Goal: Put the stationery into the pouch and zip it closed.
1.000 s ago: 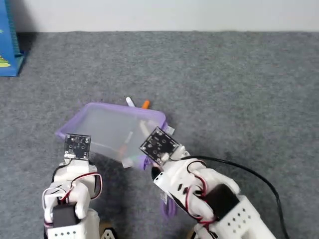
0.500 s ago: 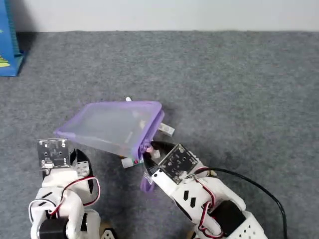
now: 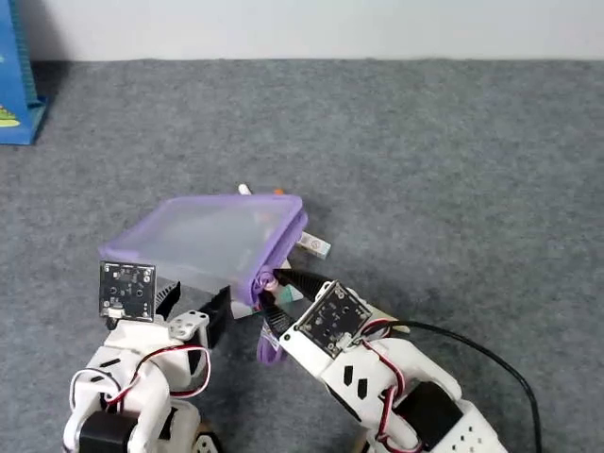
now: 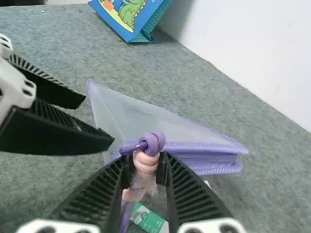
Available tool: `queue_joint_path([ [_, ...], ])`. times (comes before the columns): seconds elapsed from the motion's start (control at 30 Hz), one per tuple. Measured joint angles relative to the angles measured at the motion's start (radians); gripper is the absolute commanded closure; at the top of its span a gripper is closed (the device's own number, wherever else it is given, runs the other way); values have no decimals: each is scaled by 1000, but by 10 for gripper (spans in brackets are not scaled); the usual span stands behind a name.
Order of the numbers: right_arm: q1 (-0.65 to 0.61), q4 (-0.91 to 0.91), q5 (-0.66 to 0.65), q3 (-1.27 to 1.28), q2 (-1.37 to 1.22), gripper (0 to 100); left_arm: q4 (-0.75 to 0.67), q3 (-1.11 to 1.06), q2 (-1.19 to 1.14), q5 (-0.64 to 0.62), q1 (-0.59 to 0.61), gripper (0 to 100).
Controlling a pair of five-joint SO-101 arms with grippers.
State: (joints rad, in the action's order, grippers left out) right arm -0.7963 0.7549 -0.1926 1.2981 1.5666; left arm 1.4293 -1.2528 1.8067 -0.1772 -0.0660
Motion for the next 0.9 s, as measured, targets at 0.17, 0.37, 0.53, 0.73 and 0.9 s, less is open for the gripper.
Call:
queue_joint_path([
  [0.17,-5,0,0,0,0,991,0,0,0,-18,-78,731],
  [0.37,-9,0,0,0,0,991,0,0,0,-64,-181,731],
  [0.53,-6,0,-2,0,0,991,-5,0,0,-71,-192,732],
  [0.73,-6,0,-2,0,0,991,-18,0,0,-71,-144,732],
  [0.9,-11,0,-2,0,0,991,-20,0,0,-23,-29,733],
])
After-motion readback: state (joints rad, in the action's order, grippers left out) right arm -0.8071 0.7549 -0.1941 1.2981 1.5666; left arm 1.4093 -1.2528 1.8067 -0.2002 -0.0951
